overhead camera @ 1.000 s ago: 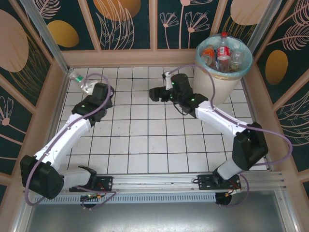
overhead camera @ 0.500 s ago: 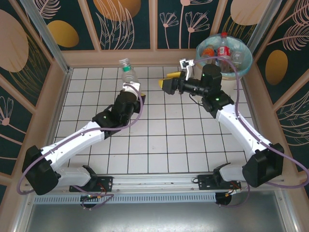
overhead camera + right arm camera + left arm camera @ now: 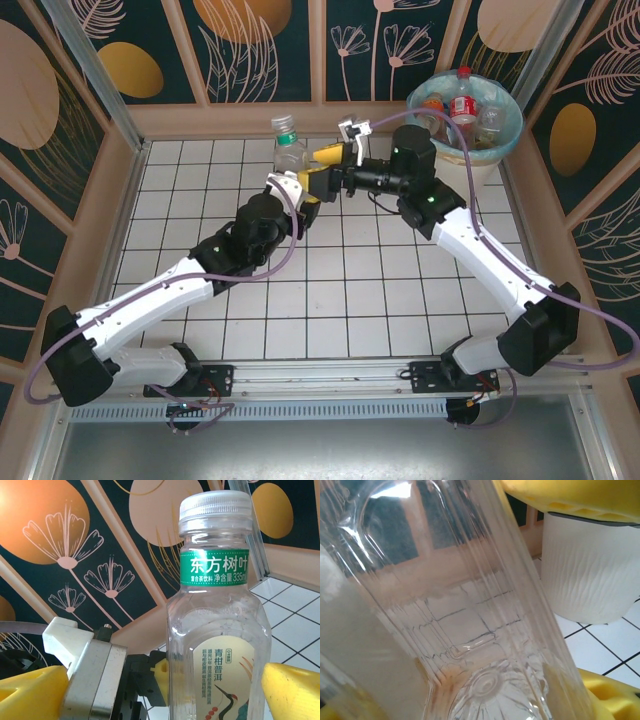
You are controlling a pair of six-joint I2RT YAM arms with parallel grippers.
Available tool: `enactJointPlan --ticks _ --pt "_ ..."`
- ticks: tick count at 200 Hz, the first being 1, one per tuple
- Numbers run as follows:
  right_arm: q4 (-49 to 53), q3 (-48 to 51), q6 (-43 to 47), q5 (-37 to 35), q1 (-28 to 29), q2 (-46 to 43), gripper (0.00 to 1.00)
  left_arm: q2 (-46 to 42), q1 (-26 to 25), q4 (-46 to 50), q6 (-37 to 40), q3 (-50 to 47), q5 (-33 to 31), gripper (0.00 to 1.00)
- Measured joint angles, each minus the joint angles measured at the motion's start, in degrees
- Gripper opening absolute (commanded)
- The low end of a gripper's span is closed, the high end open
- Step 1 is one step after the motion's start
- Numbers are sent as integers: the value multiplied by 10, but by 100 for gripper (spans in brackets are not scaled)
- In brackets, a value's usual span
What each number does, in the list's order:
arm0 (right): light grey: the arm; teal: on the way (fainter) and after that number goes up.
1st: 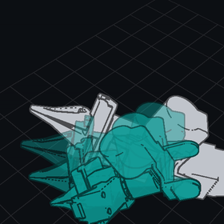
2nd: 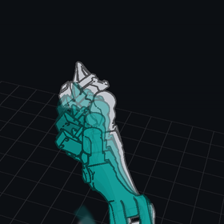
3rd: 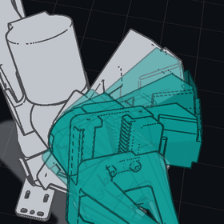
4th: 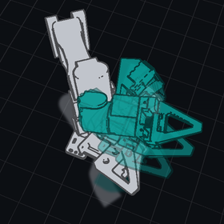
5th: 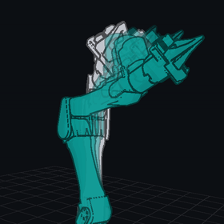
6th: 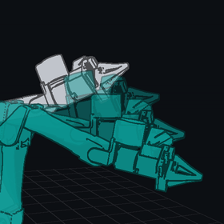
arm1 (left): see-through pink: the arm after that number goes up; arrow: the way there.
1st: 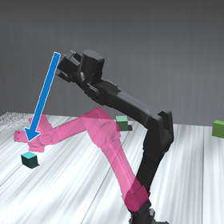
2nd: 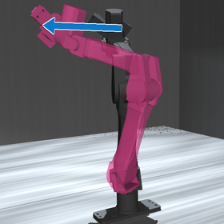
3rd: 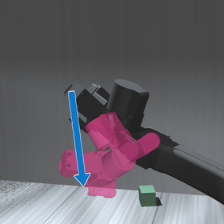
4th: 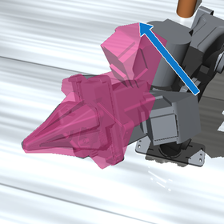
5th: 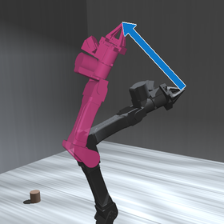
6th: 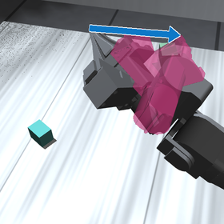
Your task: Put the plastic bottles in the bin
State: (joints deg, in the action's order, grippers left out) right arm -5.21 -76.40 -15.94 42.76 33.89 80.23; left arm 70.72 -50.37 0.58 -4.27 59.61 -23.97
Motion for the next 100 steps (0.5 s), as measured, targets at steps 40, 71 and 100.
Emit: enactJointPlan --ticks 40,71,100 --pt "14 -13 11 -26 11 2 98 -11 3 -1 0 -7 -3 32" --pt "22 -3 13 -45 14 -7 97 -11 4 -3 0 -13 -1 31" --pt "11 21 7 -61 13 -26 97 -11 3 -3 7 -14 7 31"
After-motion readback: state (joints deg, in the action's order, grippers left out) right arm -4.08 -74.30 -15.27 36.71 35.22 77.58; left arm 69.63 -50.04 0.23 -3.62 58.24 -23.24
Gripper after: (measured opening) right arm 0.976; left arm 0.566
